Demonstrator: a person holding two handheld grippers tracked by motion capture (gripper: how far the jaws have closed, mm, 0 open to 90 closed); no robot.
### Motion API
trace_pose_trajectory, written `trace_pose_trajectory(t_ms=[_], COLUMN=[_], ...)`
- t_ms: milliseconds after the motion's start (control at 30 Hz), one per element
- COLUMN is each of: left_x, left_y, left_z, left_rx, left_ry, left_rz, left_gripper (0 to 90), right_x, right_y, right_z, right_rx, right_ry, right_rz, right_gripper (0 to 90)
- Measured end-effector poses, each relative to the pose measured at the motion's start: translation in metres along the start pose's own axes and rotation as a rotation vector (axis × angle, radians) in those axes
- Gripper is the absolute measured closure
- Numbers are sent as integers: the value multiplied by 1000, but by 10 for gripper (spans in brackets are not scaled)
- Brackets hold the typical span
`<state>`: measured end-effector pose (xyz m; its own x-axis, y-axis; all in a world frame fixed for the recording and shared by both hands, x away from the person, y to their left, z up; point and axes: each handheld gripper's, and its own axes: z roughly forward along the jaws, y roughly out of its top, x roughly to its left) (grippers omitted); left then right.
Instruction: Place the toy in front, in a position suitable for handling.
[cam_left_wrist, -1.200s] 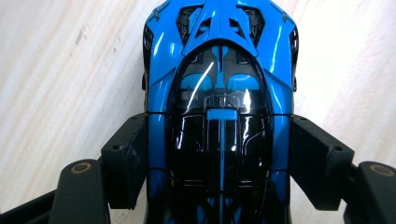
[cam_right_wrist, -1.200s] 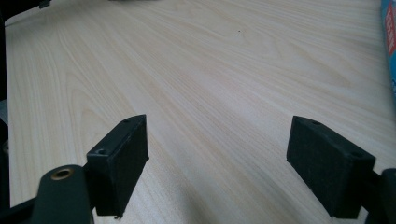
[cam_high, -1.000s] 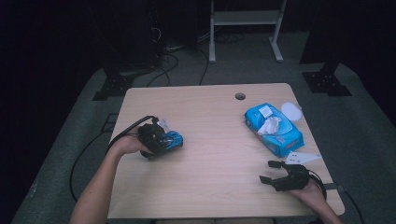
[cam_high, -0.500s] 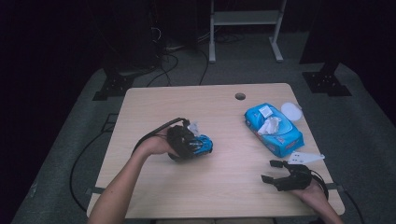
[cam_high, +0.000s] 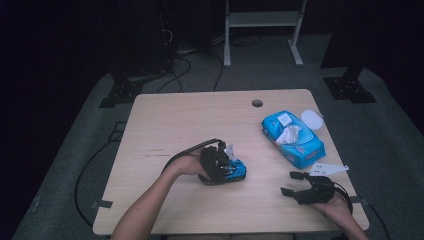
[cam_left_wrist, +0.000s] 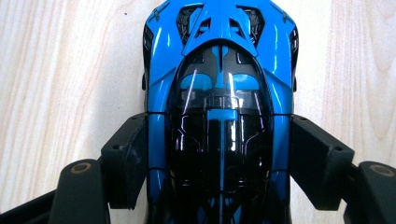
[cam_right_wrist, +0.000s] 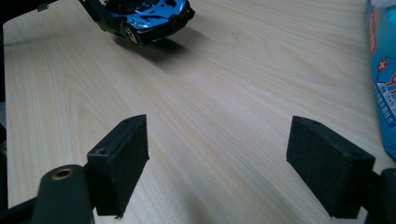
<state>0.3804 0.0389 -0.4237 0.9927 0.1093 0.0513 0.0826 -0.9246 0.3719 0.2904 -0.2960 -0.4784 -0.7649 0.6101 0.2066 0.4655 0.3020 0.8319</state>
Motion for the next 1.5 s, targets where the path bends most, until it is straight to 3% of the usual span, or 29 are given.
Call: trace_pose_trajectory(t_ms=[500, 633, 733, 767, 800, 833, 867, 900, 967, 1000, 1033, 1067, 1233, 1333, 1467, 1500], left_x=[-9, -8, -8, -8, -8, -7, -9, -10, -11, -12, -12, -13, -16, -18, -20, -20], left_y=[2, 0, -2, -2, -2, -3, -7, -9, -12, -19, -19, -24, -49, -69, -80, -87], left_z=[21, 24, 25, 25, 24, 21, 16, 13, 10, 3, 3, 1, -13, -17, -18, -17], left_rx=[21, -7, -33, -33, -51, -65, -112, -128, -142, -178, -178, -197, -284, -362, -392, -403], left_ry=[-28, -37, -38, -38, -27, -25, -18, -13, -6, 18, 18, 30, 75, 106, 121, 132], left_rz=[3, -9, -14, -14, -31, -41, -43, -44, -54, -66, -66, -77, -132, -180, -194, -213], left_gripper=[279, 278, 262, 223, 223, 175, 169, 153, 145, 138, 115, 113, 104, 98, 91, 91], right_x=[1, 1, -3, -3, -5, -11, -14, -18, -28, -32, -32, -42, -58, -70, -75, -76], right_y=[1, 8, 25, 25, 29, 44, 51, 58, 71, 77, 77, 86, 96, 96, 91, 91], right_z=[0, -5, -11, -11, -11, -13, -12, -11, -6, -2, -2, 5, 18, 31, 38, 38], right_rx=[3, -16, -32, -32, -35, -55, -58, -56, -44, -28, -28, -10, 18, 41, 61, 55], right_ry=[-16, -66, -157, -157, -172, -225, -249, -273, -309, -332, -332, -376, -417, -427, -442, -450], right_rz=[-4, -29, -70, -70, -76, -96, -106, -118, -132, -143, -143, -149, -140, -121, -128, -122], right_gripper=[199, 195, 195, 195, 195, 195, 195, 195, 194, 192, 192, 192, 193, 224, 321, 365])
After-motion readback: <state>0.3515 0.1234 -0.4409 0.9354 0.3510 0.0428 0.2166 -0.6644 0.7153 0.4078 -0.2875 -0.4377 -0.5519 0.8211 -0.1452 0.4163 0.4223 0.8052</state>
